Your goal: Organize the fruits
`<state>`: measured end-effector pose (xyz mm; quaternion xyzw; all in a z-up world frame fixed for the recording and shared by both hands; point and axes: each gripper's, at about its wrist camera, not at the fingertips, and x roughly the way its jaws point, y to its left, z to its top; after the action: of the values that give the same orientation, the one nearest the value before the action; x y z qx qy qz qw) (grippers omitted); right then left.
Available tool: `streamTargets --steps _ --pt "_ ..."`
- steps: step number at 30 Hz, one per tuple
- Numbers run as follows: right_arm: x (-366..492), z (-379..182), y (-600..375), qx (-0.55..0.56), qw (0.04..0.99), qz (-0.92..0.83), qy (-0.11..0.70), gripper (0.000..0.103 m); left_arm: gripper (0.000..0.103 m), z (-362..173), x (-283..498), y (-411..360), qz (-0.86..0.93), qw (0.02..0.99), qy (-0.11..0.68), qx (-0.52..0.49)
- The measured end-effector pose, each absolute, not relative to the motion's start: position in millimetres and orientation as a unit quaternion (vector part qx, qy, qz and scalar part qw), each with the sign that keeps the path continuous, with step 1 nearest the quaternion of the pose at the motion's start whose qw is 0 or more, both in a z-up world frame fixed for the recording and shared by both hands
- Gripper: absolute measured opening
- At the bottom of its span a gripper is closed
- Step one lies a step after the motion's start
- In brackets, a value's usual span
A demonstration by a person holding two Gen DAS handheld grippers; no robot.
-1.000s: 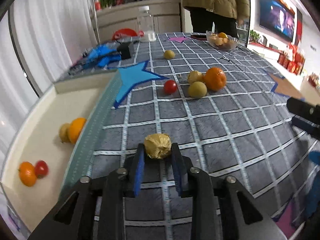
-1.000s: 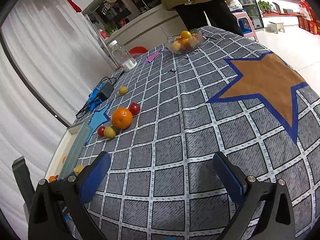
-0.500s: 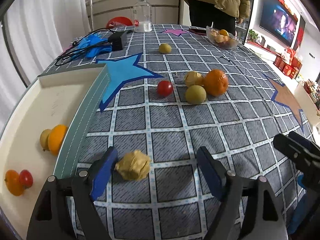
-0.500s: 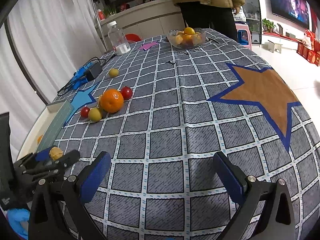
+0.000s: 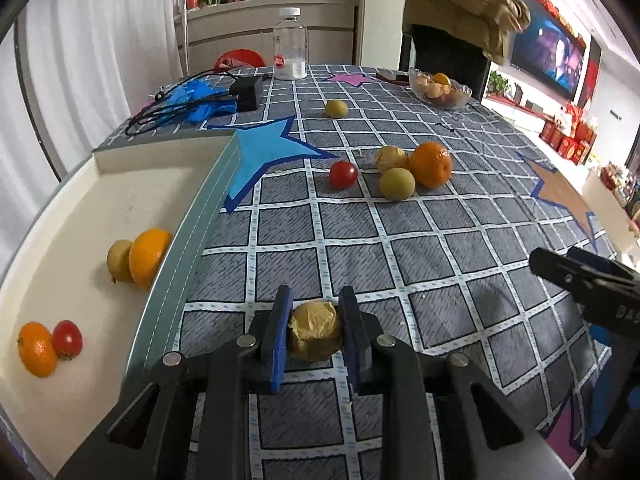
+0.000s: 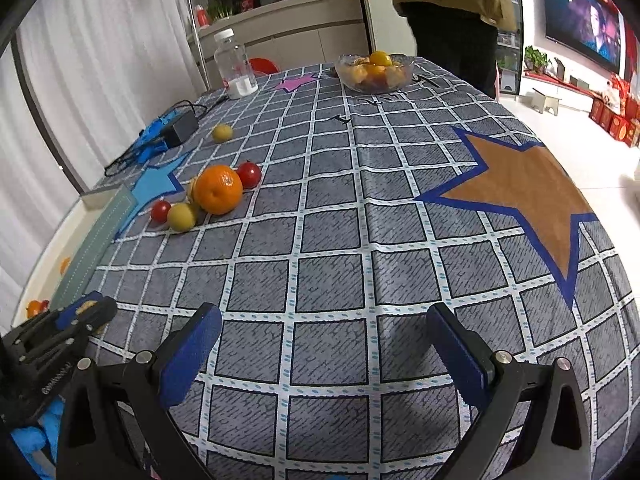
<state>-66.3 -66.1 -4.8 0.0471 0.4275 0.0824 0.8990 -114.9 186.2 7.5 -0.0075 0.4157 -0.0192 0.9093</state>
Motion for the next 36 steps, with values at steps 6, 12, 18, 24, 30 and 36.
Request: streamTargets --steps 6,12,18,24,30,36 --pt "-58.3 -9.6 -39.1 -0.032 0.888 0.058 0.456 0.103 0.027 7.5 -114.7 185.1 -0.023 0.909 0.416 -0.012" --pt "-32.2 -5.7 0.2 -0.018 0.877 0.113 0.466 0.103 0.027 7.8 -115.0 189.3 -0.03 0.909 0.414 -0.03" --pt "-4.3 -9.2 43.5 -0.028 0.881 0.122 0.455 0.103 0.027 8.2 -115.2 192.2 -0.034 0.909 0.414 -0.039" --pt "7.6 -7.1 63.6 -0.034 0.889 0.107 0.444 0.078 0.027 8.2 -115.4 193.5 -0.035 0.909 0.414 -0.041" --pt "9.4 -3.7 55.8 -0.011 0.891 0.115 0.439 0.029 0.027 7.8 -115.2 193.2 -0.034 0.909 0.414 -0.04" --pt "-18.5 4.8 19.7 0.027 0.89 0.136 0.434 0.029 0.026 8.1 -115.8 193.2 -0.035 0.909 0.413 -0.041"
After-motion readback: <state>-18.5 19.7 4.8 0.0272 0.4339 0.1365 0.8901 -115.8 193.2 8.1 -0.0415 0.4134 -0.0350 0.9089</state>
